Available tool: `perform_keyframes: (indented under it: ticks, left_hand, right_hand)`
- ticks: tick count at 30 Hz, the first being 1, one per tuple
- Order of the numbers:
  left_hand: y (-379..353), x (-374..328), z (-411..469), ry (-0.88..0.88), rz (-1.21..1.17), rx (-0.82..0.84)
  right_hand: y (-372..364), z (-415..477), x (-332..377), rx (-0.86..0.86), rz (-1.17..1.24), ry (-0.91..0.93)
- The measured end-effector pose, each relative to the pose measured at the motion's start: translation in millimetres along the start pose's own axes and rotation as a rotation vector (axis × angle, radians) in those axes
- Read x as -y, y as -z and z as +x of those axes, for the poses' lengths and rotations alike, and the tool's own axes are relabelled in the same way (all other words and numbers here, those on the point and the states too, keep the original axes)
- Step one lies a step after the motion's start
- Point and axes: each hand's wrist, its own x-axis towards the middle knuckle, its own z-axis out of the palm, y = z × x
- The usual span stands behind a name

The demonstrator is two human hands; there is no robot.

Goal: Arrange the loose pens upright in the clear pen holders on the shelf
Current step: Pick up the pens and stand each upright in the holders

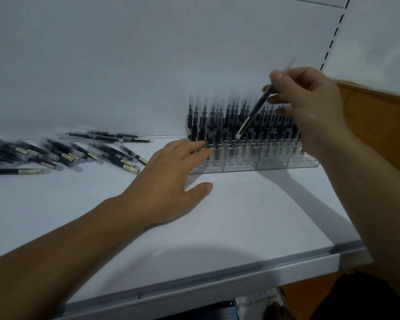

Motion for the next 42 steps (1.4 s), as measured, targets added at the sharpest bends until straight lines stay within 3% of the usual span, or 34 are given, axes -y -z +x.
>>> perform_keyframes:
  ticks: [5, 18, 22, 25, 34, 38, 42]
  left_hand:
    - [0.4, -1.5, 0.5, -0.009, 0.02, 0.009]
    - [2.6, -2.7, -0.5, 0.003, 0.006, 0.016]
    - [6.1, -1.8, -0.3, 0.002, 0.018, 0.026]
    - [10.7, 1.1, 0.0, 0.015, 0.015, 0.043]
    - [17.0, 6.8, 2.6, -0.002, -0.014, 0.045]
    - [34.1, 8.1, 2.0, 0.075, 0.006, -0.013]
    - [64.9, 20.7, 3.3, 0.252, 0.045, 0.0]
  right_hand:
    - [-11.2, 6.7, -2.4, 0.065, -0.187, 0.058]
    - [-22.8, 16.6, -4.2, 0.109, -0.348, 0.075]
    - [-29.0, 11.2, -14.6, 0.302, -0.593, -0.037]
    - [-33.4, 7.1, -21.3, 0.323, -0.697, -0.014]
    - [-26.7, 0.5, -12.7, 0.346, -0.707, -0.045]
    - [-20.8, -9.8, -7.4, 0.331, -0.83, 0.023]
    - [-35.6, -26.4, 5.5, 0.405, -0.792, 0.084]
